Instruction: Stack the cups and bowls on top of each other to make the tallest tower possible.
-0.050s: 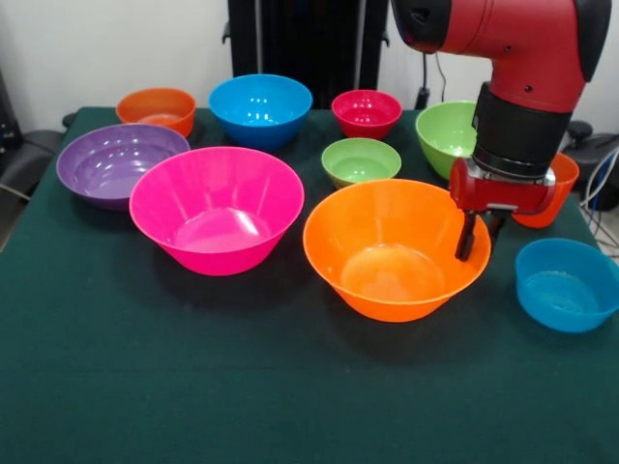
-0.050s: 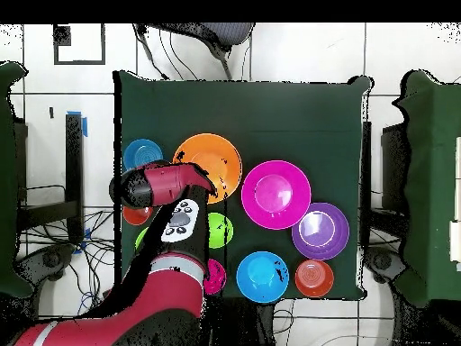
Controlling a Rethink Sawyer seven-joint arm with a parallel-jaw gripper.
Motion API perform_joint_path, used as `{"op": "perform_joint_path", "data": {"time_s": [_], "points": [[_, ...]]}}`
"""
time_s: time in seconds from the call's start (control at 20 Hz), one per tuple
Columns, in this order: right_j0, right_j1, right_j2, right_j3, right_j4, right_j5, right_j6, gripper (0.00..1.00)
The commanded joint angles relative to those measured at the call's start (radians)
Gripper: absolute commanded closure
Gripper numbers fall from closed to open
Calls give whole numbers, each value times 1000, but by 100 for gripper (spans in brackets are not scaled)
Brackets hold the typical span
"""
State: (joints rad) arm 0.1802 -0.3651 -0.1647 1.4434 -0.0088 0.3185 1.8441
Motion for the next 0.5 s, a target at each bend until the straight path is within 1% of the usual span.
{"op": "perform_joint_path", "data": {"time_s": [0.05,0.15,0.2,0.3,0.5], "points": [[-9,28,106,12,-32,28,58,0],[-12,30,110,9,-27,47,55,0],[-16,33,118,10,-19,27,67,0],[-20,35,124,10,-14,21,72,0],[-16,29,122,6,-10,39,73,0]]}}
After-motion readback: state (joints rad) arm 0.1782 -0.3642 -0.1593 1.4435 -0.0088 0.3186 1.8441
